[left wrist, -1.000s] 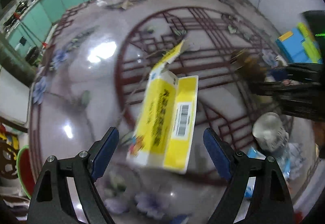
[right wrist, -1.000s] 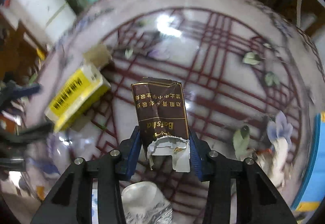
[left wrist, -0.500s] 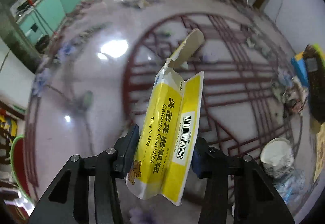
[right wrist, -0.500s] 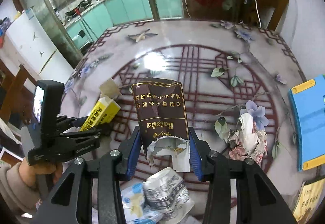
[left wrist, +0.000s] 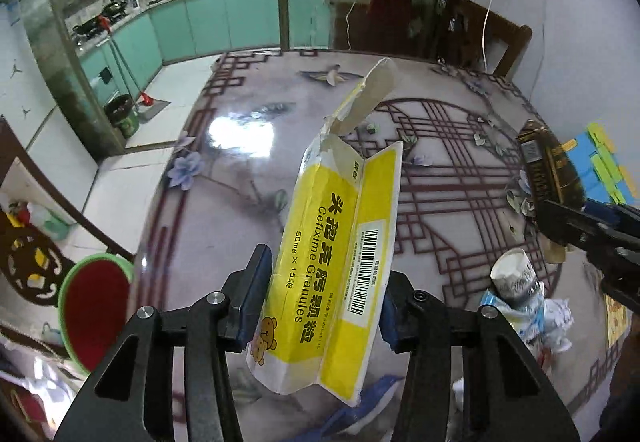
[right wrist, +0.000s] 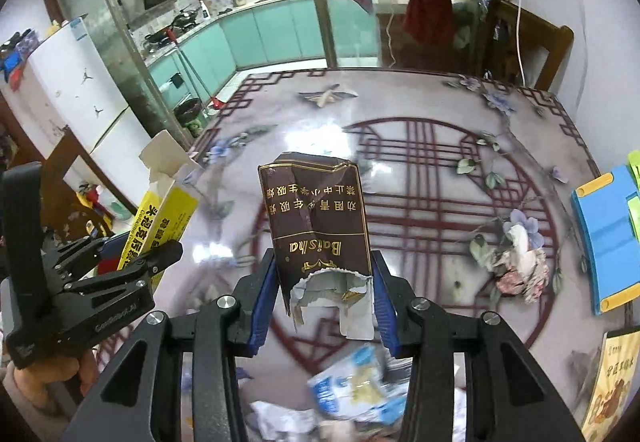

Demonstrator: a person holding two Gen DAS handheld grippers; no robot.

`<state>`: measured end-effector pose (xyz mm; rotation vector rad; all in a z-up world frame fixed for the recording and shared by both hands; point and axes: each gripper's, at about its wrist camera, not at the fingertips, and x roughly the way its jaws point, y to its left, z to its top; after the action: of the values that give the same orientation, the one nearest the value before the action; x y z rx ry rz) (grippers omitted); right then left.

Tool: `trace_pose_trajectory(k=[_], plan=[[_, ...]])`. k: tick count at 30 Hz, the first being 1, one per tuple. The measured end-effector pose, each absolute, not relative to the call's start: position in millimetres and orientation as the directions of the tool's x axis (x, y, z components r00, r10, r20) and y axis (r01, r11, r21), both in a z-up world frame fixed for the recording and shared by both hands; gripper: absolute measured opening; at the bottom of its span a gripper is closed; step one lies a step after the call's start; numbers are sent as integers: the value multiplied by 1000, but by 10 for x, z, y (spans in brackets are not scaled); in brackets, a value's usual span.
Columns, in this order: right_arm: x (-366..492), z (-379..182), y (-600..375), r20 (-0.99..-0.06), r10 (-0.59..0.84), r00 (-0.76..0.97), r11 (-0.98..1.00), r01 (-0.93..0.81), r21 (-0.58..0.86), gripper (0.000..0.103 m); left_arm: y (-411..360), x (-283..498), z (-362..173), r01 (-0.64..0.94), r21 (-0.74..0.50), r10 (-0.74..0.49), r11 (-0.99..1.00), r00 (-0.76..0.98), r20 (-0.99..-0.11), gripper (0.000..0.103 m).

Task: Collect trash
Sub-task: 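Carry the cigarette pack and medicine box to the red bucket and release them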

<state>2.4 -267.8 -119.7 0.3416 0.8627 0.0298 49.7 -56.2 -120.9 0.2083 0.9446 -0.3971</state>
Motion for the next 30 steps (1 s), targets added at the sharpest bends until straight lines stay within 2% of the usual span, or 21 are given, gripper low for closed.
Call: trace_pose_trajectory(k=[18,30], plan=[[-163,-1019,-1782,-749,140,647,952,121,282,42,278,512,-1112,419,-31,-271,907,527,-806,47],[-9,-927,-1083,-754,178,633,960,58,275,42,951,638,-1187,347,-50,-241,936,534,-810,48]])
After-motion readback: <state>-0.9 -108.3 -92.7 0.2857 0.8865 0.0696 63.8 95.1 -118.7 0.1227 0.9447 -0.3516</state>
